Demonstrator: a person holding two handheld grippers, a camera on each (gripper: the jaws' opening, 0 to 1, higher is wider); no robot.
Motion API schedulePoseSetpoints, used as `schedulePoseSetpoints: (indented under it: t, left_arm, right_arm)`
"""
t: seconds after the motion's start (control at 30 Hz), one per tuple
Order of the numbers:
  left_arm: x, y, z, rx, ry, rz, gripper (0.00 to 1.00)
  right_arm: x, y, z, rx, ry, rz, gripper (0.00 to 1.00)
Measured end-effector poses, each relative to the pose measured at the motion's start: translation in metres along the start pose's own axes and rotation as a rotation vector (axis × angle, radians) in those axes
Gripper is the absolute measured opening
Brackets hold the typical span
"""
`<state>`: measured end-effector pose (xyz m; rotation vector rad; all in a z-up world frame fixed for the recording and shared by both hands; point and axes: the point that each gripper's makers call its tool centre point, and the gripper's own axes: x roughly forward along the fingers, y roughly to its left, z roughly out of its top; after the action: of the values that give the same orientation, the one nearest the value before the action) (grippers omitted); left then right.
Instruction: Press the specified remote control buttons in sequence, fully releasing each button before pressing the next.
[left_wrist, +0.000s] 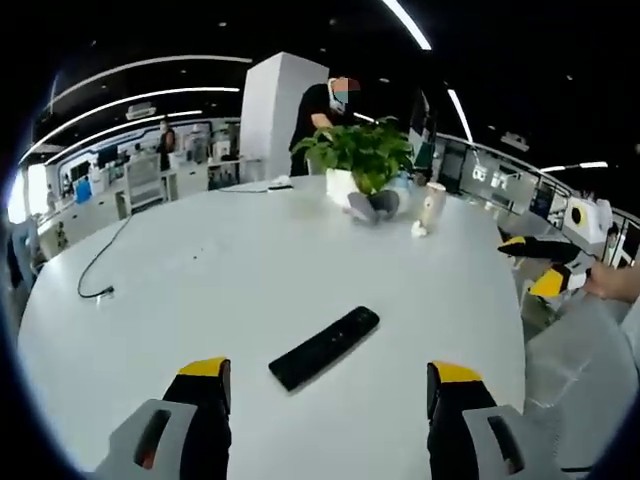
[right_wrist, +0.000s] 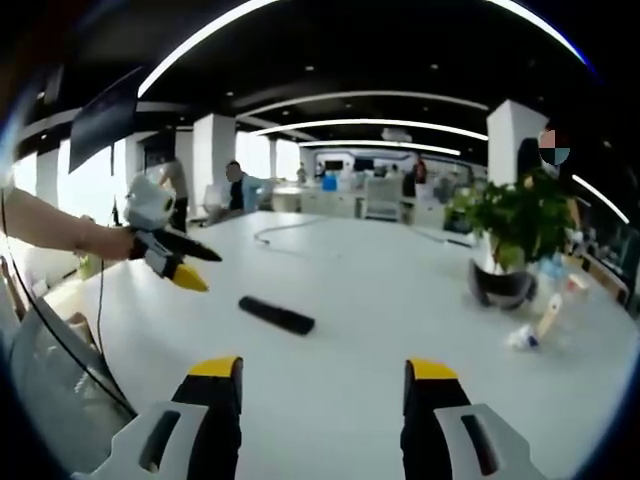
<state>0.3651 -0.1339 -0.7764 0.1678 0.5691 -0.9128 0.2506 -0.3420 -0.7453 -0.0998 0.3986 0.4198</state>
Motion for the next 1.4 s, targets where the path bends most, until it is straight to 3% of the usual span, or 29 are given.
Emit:
schedulePoseSetpoints:
  t: [0.17, 0.33, 0.93, 1.2, 1.3, 1.4]
  left_arm:
    - [0.008, -0.001, 0.0, 0.003, 0.021, -0.025, 0.83]
    - [0.014, -0.005, 0.001, -0.007, 0.037, -0.055, 0.82]
    - [0.036, -0.007, -0.007, 0.05, 0.141, -0.092, 0.79]
    - [0.043, -0.006, -0.007, 0.079, 0.171, -0.109, 0.78]
    - [0.047, -0.006, -0.006, 0.093, 0.177, -0.112, 0.78]
    - [0.051, -0.005, -0.005, 0.097, 0.178, -0.112, 0.78]
  right_arm:
    - [0.001, 0.002, -0.002, -0.005, 0.01, 0.009, 0.62]
    - [0.002, 0.004, -0.012, -0.04, 0.068, 0.02, 0.54]
    - [0.001, 0.001, -0.011, -0.009, 0.053, 0.015, 0.53]
    - [-0.001, -0.004, -0.011, -0.012, 0.055, -0.009, 0.5]
    - [-0.005, -0.016, -0.012, -0.063, 0.073, -0.079, 0.46]
    - [-0.006, -0.018, -0.012, -0.048, 0.067, -0.088, 0.45]
